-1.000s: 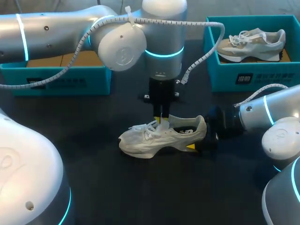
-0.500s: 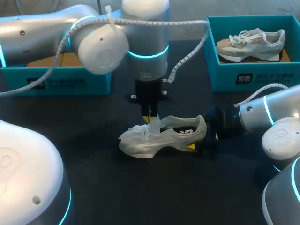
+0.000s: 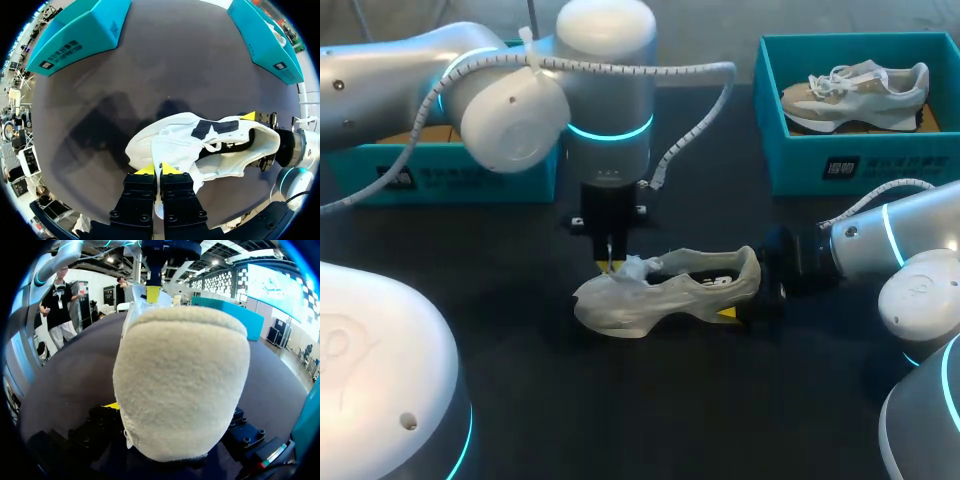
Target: Take the shoe out of the shoebox, open the shoe tongue, remove and reinsert the insole, then place the shoe into the shoebox
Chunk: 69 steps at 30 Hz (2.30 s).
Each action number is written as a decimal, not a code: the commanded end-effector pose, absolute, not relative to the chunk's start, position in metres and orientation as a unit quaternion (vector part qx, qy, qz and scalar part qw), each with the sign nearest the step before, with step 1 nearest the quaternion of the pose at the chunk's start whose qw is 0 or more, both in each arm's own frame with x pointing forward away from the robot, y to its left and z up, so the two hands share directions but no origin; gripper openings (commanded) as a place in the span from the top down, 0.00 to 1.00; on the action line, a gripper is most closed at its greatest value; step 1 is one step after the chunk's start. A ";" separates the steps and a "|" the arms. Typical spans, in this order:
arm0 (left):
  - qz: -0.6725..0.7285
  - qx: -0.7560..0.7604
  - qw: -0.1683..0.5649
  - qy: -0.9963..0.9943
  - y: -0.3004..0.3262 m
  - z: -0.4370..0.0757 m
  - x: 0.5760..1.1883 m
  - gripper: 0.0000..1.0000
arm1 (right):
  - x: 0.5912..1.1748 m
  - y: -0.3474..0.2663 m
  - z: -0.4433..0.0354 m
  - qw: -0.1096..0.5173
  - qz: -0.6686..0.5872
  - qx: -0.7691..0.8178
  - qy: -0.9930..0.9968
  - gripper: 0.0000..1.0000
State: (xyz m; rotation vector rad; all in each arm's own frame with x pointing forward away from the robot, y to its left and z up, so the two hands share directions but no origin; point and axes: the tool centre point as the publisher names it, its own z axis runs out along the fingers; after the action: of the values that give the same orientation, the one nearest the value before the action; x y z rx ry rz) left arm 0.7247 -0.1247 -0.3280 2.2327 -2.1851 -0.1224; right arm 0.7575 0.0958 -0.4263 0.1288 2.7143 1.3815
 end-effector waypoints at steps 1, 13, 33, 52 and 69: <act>-0.043 0.718 0.008 -0.695 -0.119 -0.338 0.720 1.00 | 0.758 0.096 -0.429 0.046 0.451 0.042 0.890 1.00; -0.058 0.747 0.017 -0.662 -0.102 -0.369 0.709 1.00 | 0.758 0.096 -0.429 0.046 0.451 0.042 0.890 1.00; -0.031 0.739 -0.004 -0.672 -0.104 -0.346 0.719 0.00 | 0.758 0.096 -0.429 0.046 0.451 0.042 0.890 1.00; 0.088 0.471 -0.031 -0.877 -0.160 -0.267 0.770 0.00 | 0.758 0.096 -0.429 0.046 0.451 0.042 0.890 1.00; 0.129 0.115 0.051 -0.984 -0.209 -0.234 0.768 1.00 | 0.758 0.096 -0.429 0.046 0.451 0.042 0.890 1.00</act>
State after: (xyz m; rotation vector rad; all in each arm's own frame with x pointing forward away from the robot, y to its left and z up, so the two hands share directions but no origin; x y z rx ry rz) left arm 0.7639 -0.2086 -0.2356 1.0017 -2.9589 0.2840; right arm 0.7576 0.0957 -0.4264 0.1292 2.7145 1.3812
